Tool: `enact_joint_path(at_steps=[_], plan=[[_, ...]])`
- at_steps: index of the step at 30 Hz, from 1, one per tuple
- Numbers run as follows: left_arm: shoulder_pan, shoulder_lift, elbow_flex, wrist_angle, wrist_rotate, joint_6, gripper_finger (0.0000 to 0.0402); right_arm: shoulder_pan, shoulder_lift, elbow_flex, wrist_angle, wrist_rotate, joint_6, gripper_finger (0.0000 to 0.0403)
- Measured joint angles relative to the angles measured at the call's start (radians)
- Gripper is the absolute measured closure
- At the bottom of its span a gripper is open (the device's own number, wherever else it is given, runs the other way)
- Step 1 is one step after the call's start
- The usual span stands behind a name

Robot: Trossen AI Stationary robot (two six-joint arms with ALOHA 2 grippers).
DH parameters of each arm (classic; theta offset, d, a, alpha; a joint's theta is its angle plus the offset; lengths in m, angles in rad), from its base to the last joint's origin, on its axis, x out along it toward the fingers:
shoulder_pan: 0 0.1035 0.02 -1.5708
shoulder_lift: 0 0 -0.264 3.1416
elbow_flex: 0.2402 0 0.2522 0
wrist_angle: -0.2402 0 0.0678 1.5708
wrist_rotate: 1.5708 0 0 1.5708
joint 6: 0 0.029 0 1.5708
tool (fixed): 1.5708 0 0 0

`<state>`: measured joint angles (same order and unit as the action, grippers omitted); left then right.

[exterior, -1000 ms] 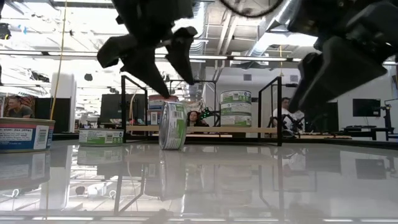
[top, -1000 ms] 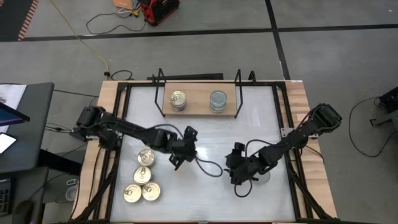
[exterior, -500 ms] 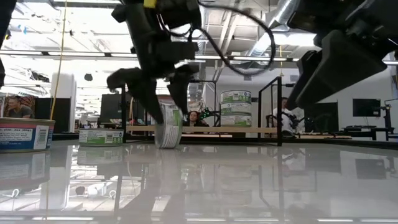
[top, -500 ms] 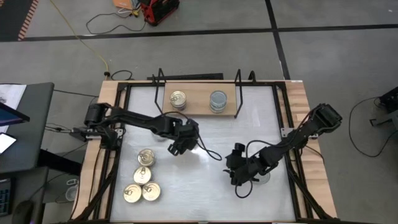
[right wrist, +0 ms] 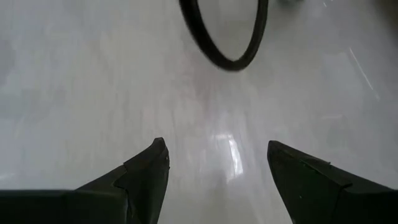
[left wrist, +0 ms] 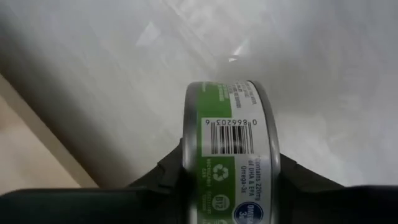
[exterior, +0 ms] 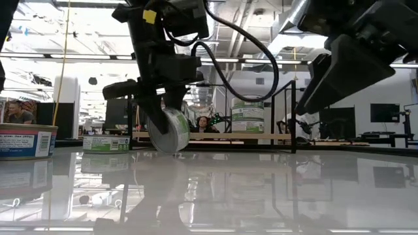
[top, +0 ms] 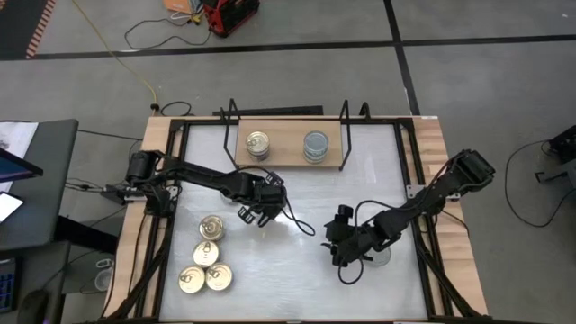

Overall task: Stack canned seafood by type on shelf
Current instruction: Stack the green tuna can on top of the green tuna can on the shelf

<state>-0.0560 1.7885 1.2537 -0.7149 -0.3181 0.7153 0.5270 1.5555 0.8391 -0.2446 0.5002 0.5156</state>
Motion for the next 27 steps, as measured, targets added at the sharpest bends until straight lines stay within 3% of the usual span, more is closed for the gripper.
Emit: enact_joint_path(at_steps=[3, 7, 12, 16, 23, 27], plan=[[-0.004, -0.015, 0.012, -0.018, 0.009, -0.065, 0.0279, 0.003, -0.004, 0.0, -0.053, -0.001, 0.008, 0.0106], [-0.003, -0.062, 0.054, -0.009, 0.099, -0.146, 0.0279, 0.02, -0.066, 0.0, -0.21, 0.009, 0.099, 0.0106], [0.028, -0.144, 0.087, 0.143, 0.202, -0.234, 0.0279, 0.056, -0.174, 0.0, -0.283, 0.114, 0.145, 0.0107], [0.096, -0.199, 0.093, 0.264, 0.321, -0.373, 0.0272, 0.068, -0.236, 0.0, -0.231, 0.249, 0.02, 0.0107], [0.253, -0.2, 0.093, 0.492, 0.572, -0.712, 0.0276, 0.05, -0.293, 0.0, -0.185, 0.59, -0.222, 0.0107], [0.303, -0.181, 0.089, 0.575, 0.67, -0.898, 0.0271, 0.028, -0.266, 0.001, -0.031, 0.63, -0.521, 0.0107]])
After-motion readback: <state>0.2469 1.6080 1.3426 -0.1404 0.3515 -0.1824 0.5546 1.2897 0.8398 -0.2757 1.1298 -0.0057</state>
